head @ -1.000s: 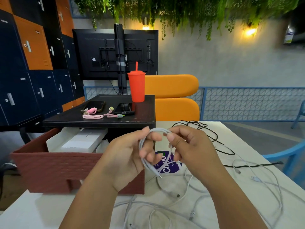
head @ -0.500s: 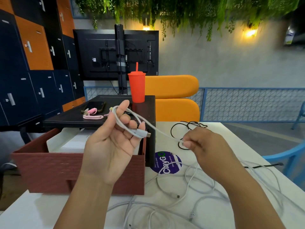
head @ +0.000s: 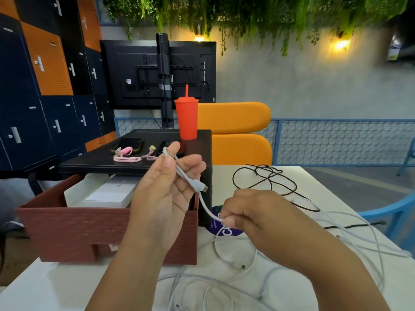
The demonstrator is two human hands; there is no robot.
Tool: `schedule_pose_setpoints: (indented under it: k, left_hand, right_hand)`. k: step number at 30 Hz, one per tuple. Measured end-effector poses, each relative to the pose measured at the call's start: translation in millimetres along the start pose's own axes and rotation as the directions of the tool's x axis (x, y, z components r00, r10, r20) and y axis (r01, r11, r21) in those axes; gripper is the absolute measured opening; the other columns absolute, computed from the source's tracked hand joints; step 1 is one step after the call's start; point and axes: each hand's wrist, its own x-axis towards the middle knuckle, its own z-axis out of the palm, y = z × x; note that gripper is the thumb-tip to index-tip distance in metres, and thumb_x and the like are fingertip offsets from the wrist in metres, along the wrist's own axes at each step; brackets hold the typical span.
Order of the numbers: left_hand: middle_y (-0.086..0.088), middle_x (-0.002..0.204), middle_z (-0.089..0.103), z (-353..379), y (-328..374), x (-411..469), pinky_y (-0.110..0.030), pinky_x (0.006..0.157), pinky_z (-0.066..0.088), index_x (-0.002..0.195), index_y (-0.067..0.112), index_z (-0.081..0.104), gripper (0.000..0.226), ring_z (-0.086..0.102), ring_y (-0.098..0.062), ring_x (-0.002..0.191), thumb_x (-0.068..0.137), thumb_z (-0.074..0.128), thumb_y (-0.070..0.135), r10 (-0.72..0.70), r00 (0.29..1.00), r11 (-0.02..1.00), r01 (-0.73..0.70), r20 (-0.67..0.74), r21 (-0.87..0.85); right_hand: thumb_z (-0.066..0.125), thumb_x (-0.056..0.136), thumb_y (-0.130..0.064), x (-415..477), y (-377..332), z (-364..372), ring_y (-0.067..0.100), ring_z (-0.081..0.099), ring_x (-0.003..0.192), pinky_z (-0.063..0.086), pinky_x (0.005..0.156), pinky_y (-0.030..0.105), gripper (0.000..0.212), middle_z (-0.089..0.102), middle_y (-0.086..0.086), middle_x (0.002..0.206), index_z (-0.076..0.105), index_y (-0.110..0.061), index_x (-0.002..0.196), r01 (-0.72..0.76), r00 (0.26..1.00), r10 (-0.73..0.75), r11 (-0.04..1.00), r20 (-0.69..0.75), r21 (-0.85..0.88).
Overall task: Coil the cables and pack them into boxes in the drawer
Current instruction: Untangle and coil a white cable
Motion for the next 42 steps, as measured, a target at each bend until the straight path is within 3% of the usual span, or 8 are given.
schedule_pose_setpoints:
  k: [9, 12, 14, 16, 19, 24, 33, 42]
  left_hand:
    - [0.003, 0.067, 0.062, 0.5, -19.9, -4.4, -0.029, 0.067, 0.043, 0.108, 0.031, 0.059, 0.025, 0.052, -0.015, 0.066, 0.087, 0.045, 0.034, -0.119, 0.972, 0.791, -0.031, 0.204, 0.611]
    - [-0.012, 0.067, 0.055, 2.0, -19.0, -6.2, -0.022, 0.059, 0.04, 0.096, 0.009, 0.064, 0.037, 0.048, -0.016, 0.06, 0.086, 0.042, 0.037, -0.251, 0.925, 0.808, 0.038, 0.284, 0.589]
    - [-0.004, 0.051, 0.045, 4.4, -17.4, -8.0, -0.019, 0.055, 0.037, 0.081, -0.007, 0.052, 0.051, 0.039, -0.01, 0.049, 0.087, 0.039, 0.043, -0.324, 0.891, 0.809, 0.087, 0.318, 0.582]
    - [0.006, 0.043, 0.034, 5.2, -14.4, -9.0, -0.019, 0.052, 0.037, 0.073, -0.003, 0.048, 0.056, 0.034, -0.006, 0.041, 0.085, 0.044, 0.052, -0.374, 0.866, 0.824, 0.146, 0.332, 0.547]
    - [0.008, 0.045, 0.026, 2.9, -8.7, -9.6, -0.021, 0.042, 0.031, 0.072, 0.005, 0.06, 0.045, 0.025, -0.004, 0.037, 0.076, 0.051, 0.049, -0.404, 0.828, 0.866, 0.21, 0.388, 0.454]
    - [0.009, 0.043, 0.029, 5.8, -5.9, -10.8, -0.015, 0.036, 0.025, 0.065, 0.016, 0.068, 0.016, 0.022, -0.001, 0.033, 0.074, 0.06, 0.027, -0.394, 0.836, 0.903, 0.276, 0.381, 0.328]
    - [0.002, 0.05, 0.045, 6.7, -15.5, -5.7, -0.022, 0.051, 0.046, 0.079, 0.009, 0.062, 0.021, 0.045, -0.009, 0.042, 0.081, 0.057, 0.028, -0.346, 0.921, 0.883, 0.255, 0.18, 0.394]
    - [0.007, 0.045, 0.026, 9.8, -9.9, -7.5, -0.021, 0.045, 0.042, 0.073, 0.008, 0.061, 0.023, 0.027, -0.006, 0.036, 0.082, 0.05, 0.026, -0.344, 0.923, 0.929, 0.308, 0.171, 0.206]
  right_hand:
    - [0.052, 0.075, -0.037, -0.1, 1.3, -0.5, 0.002, 0.052, 0.075, 0.039, 0.062, 0.015, 0.019, 0.053, -0.014, 0.069, 0.066, -0.028, 0.085, 0.102, 0.987, -0.082, 0.984, -0.139, 0.144]
    - [0.061, 0.069, -0.033, 0.5, 5.4, -1.0, 0.0, 0.055, 0.072, 0.041, 0.061, 0.013, 0.019, 0.06, -0.016, 0.077, 0.061, -0.034, 0.089, 0.11, 0.967, -0.042, 0.957, -0.25, 0.267]
    - [0.065, 0.063, -0.04, 2.5, 8.5, -0.1, 0.006, 0.052, 0.069, 0.042, 0.058, 0.021, 0.021, 0.059, -0.012, 0.079, 0.059, -0.034, 0.082, 0.089, 0.93, 0.017, 0.958, -0.367, 0.271]
    - [0.066, 0.056, -0.054, 4.9, 11.4, 3.6, 0.009, 0.047, 0.066, 0.038, 0.057, 0.029, 0.033, 0.055, -0.007, 0.078, 0.056, -0.031, 0.078, 0.066, 0.885, 0.058, 0.967, -0.462, 0.247]
    - [0.057, 0.058, -0.063, 8.5, 14.1, 8.1, 0.005, 0.044, 0.065, 0.033, 0.053, 0.019, 0.038, 0.05, -0.01, 0.077, 0.056, -0.031, 0.078, 0.074, 0.842, 0.08, 0.962, -0.534, 0.262]
    - [0.053, 0.079, -0.048, 9.4, 17.0, 8.7, 0.002, 0.054, 0.076, 0.039, 0.064, 0.011, 0.02, 0.058, -0.013, 0.086, 0.061, -0.031, 0.088, 0.136, 0.896, 0.016, 0.942, -0.443, 0.307]
    - [0.039, 0.084, -0.041, 14.2, 22.4, 18.4, 0.005, 0.05, 0.067, 0.036, 0.058, 0.019, 0.019, 0.055, -0.014, 0.065, 0.05, -0.041, 0.069, 0.037, 0.875, 0.107, 0.958, -0.473, 0.286]
    - [0.054, 0.085, -0.035, 15.6, 16.2, 18.6, -0.003, 0.052, 0.058, 0.039, 0.057, 0.007, 0.023, 0.058, -0.02, 0.058, 0.062, -0.041, 0.064, 0.13, 0.852, 0.171, 0.847, -0.495, 0.516]
